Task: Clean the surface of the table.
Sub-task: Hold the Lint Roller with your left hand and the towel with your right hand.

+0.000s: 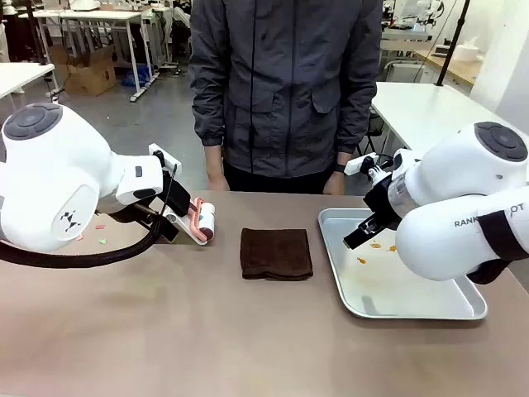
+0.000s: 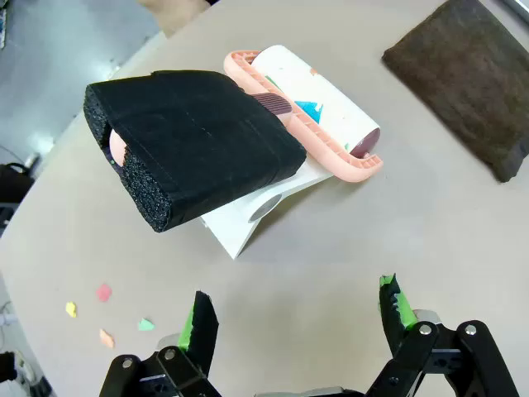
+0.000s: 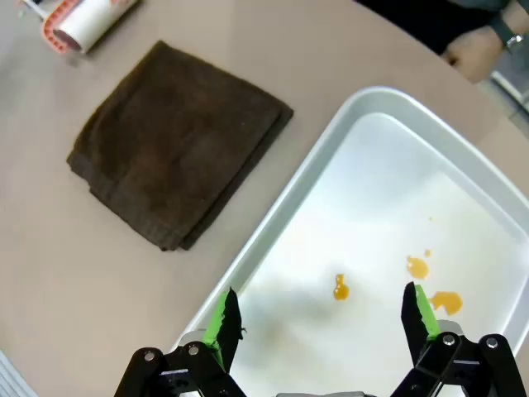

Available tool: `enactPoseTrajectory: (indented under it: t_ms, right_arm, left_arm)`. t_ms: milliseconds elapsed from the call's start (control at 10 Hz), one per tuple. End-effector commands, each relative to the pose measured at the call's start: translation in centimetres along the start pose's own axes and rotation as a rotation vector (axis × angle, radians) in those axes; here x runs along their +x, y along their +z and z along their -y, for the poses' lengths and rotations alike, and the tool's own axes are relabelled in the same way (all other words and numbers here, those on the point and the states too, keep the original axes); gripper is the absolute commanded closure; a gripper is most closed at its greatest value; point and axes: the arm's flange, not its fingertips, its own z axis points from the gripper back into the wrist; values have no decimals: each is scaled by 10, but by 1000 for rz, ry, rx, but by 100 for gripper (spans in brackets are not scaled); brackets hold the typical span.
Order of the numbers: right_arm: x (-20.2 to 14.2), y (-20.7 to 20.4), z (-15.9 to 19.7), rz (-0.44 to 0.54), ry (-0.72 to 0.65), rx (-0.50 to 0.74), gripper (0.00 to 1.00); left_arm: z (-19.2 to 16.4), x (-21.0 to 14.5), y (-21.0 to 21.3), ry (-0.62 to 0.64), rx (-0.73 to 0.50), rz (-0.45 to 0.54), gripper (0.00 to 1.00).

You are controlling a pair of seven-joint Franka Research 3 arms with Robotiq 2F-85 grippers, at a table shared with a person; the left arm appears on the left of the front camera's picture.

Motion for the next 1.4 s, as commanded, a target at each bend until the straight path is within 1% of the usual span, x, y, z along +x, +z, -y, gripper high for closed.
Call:
enactPoseTrajectory:
  t_ms: [0,1300]
  right_arm:
    - [0,0,0,0,0,0,0]
    - [0,0,0,0,0,0,0]
  left_arm:
    - [0,0,0,0,0,0,0]
    - [0,0,0,0,0,0,0]
